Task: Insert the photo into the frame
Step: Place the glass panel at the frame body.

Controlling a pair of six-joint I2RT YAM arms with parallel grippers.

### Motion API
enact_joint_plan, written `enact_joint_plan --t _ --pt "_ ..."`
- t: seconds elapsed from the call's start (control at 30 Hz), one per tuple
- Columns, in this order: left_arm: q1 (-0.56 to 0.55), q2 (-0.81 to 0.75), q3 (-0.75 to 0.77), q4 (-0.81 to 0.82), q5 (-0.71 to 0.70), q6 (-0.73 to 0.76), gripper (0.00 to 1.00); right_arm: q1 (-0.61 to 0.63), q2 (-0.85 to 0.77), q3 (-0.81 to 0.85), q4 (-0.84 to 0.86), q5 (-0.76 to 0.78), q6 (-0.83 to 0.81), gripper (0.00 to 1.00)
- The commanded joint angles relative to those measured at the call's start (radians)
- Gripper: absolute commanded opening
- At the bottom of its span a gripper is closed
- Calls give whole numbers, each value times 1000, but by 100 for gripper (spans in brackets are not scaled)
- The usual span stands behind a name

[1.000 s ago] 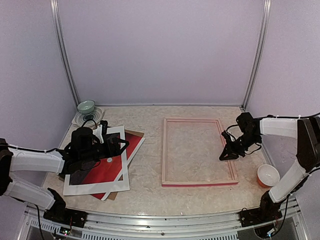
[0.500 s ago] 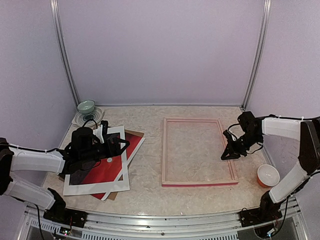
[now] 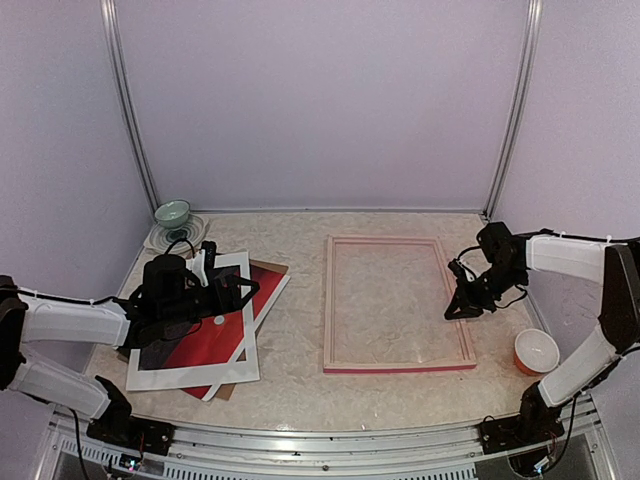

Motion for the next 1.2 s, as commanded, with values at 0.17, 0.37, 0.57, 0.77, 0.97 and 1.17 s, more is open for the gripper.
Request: enact_joint_plan --t 0.17,0.37,0.57,0.77,0.97,1.17 --pt "3 13 -2 31 19 -5 86 -13 -39 -12 -8 37 -20 0" --pt "3 13 -2 32 22 -5 86 -13 -47 -11 -11 47 -21 0" --pt "3 11 -6 32 23 -5 86 -13 -47 -9 -12 55 -24 0" --pt "3 10 -9 35 22 -6 86 -12 -42 -7 -13 65 -26 0" --pt "3 11 -9 36 23 -6 86 -13 -38 -6 -12 76 -28 0" --pt "3 12 -8 38 23 -6 86 -13 -31 -5 -12 84 -31 0"
